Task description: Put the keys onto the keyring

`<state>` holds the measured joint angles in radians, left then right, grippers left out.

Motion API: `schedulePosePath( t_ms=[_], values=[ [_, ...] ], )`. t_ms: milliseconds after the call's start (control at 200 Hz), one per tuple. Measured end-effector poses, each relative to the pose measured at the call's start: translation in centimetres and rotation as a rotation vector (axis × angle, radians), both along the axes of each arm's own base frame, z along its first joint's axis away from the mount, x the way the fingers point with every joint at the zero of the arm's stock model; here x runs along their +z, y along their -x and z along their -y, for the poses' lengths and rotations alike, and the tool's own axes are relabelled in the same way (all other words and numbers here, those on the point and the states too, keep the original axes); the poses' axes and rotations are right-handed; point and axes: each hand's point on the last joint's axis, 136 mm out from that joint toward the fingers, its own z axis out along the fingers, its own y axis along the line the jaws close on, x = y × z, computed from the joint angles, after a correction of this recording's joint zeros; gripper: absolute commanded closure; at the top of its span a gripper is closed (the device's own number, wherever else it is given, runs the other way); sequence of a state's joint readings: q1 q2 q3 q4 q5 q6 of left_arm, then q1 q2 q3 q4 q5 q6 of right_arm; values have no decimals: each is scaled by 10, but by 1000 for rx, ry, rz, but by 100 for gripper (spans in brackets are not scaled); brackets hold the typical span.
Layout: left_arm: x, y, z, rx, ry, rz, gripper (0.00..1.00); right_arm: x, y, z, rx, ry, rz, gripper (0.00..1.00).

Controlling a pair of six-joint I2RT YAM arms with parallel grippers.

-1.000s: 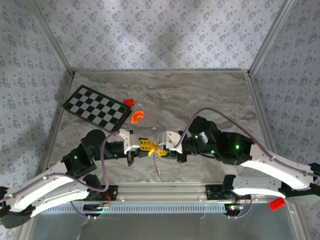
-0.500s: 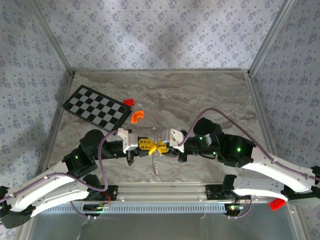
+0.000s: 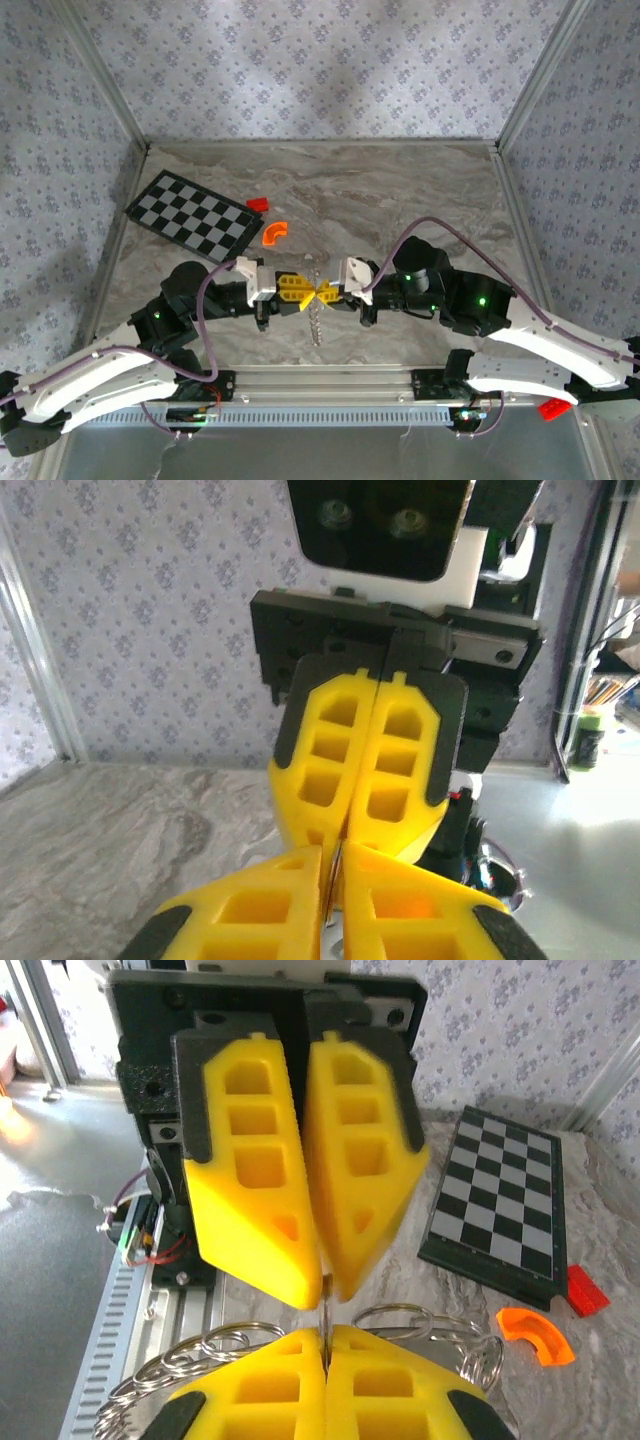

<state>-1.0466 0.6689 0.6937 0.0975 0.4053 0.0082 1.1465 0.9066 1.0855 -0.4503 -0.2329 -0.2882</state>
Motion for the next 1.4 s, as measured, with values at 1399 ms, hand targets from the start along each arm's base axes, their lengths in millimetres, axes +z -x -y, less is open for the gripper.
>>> schedulePosePath(
  t_ms=[1399],
  values=[
    [-29, -11, 9, 29, -160, -32, 78, -26, -5, 5, 17, 322, 63, 100]
  ],
)
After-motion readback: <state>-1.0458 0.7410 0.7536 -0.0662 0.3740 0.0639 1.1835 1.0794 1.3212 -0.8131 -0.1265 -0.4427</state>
